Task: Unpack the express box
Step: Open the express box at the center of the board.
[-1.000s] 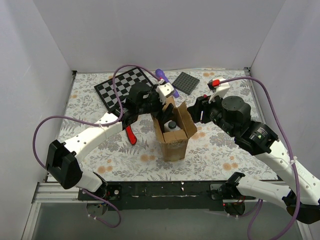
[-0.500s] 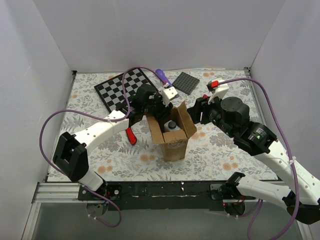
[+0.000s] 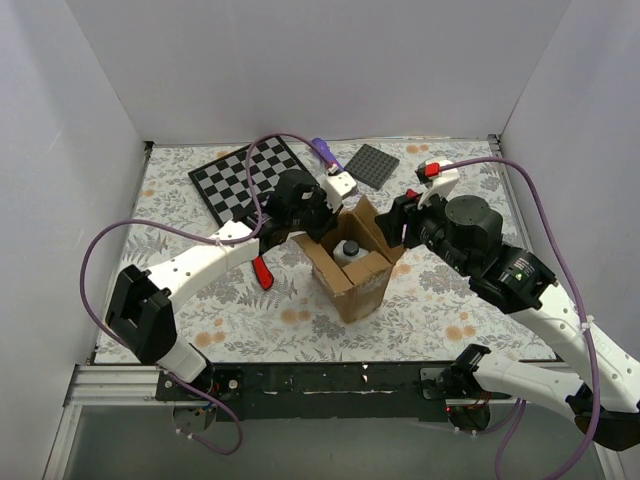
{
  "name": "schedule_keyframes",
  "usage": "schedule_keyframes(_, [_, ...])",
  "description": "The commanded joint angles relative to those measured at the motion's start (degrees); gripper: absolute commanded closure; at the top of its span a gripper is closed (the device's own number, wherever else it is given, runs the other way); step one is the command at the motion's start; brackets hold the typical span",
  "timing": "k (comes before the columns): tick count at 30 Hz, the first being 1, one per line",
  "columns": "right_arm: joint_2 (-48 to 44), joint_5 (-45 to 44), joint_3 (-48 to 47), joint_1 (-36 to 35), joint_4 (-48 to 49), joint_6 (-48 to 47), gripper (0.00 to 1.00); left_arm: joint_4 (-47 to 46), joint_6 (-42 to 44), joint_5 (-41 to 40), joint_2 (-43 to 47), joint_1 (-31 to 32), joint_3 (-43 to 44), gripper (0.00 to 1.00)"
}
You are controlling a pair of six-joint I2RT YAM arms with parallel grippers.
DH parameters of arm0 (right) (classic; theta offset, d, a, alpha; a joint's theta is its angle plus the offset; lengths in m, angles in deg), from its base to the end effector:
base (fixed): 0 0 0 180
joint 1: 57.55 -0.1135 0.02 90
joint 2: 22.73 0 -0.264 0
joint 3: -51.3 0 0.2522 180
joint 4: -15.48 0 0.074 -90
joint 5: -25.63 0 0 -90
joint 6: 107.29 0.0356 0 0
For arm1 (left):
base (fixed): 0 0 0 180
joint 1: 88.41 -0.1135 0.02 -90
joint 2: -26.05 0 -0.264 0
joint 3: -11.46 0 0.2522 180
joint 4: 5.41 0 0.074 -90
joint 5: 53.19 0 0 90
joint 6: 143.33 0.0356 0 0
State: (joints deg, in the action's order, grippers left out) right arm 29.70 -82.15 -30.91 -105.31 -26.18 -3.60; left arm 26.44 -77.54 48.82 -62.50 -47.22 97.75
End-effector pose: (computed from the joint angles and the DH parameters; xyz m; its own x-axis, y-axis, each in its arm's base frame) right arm 0.1314 0.1286 0.4258 -0.2538 0.0558 -0.9657 -0.4570 0.8730 0.1705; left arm 0.2626 -0.2396 0.3064 -0.7022 0.0815 -0.7073 0.5327 0.7193 -0.4460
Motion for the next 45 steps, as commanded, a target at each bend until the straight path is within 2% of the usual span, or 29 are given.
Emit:
schedule_keyframes(1, [-2.2,2.9,0.8,-0.3,6.5,-0.1,0.39,1.2,-8.3,-17.6,5.8,-0.1,3.1,1.00])
schedule_keyframes(5, [-2.1,10.5,0.2,-0.3,9.6,-0.1,0.39,2.9,-18.8,-27.6,7.3,0.1,5.3,1.00])
schedule_keyframes(9, [1.6,12.6,-4.6,-0.3,4.1,0.1,0.41,2.9,-25.9,-41.4,9.0,3.1,4.5,1.00])
schedule_keyframes(12, [4.3,7.4,-6.8,-0.6,-1.2,1.7,0.40,2.2,-31.4,-51.5,10.8,5.2,2.3,1.00])
schedule_keyframes(14, [5.6,1.8,-7.3,-0.7,-3.6,2.6,0.37,0.8,-34.4,-57.2,12.1,7.0,0.9,1.00])
schedule_keyframes(15, [6.1,0.3,-7.7,-1.0,-4.4,3.1,0.36,-0.1,-34.6,-63.4,12.4,9.5,0.1,1.00])
schedule_keyframes(16, [6.5,-1.7,-8.1,-1.2,-4.9,3.5,0.24,-2.3,-34.4,-65.9,12.7,10.8,-1.4,1.00])
schedule_keyframes(17, [7.8,-2.3,-8.5,-1.4,-5.9,3.3,0.07,-3.1,-34.3,-68.0,12.6,12.0,-1.6,1.00])
schedule_keyframes(18, [8.5,-3.0,-9.7,-1.4,-6.5,3.2,0.07,-3.7,-34.5,-71.9,12.3,14.2,-1.8,1.00])
schedule_keyframes(23, [12.8,-5.2,-12.2,-2.2,-6.8,1.1,0.05,-4.7,-35.6,-79.9,8.8,17.6,0.0,1.00])
schedule_keyframes(25, [14.3,-7.0,-12.6,-2.7,-7.3,1.2,0.04,-3.7,-37.6,-81.9,7.6,18.7,0.6,1.00])
schedule_keyframes(30, [16.5,-9.7,-10.0,-2.8,-6.5,2.9,0.04,-2.4,-41.7,-81.0,7.2,19.5,0.3,1.00])
schedule_keyframes(38, [20.7,-14.8,-7.7,-3.0,-7.4,4.0,0.04,10.4,-55.6,-79.5,4.3,19.7,3.8,1.00])
schedule_keyframes(45, [23.3,-16.8,-5.6,-3.3,-6.5,3.8,0.04,16.5,-62.0,-77.8,2.2,19.6,5.9,1.00])
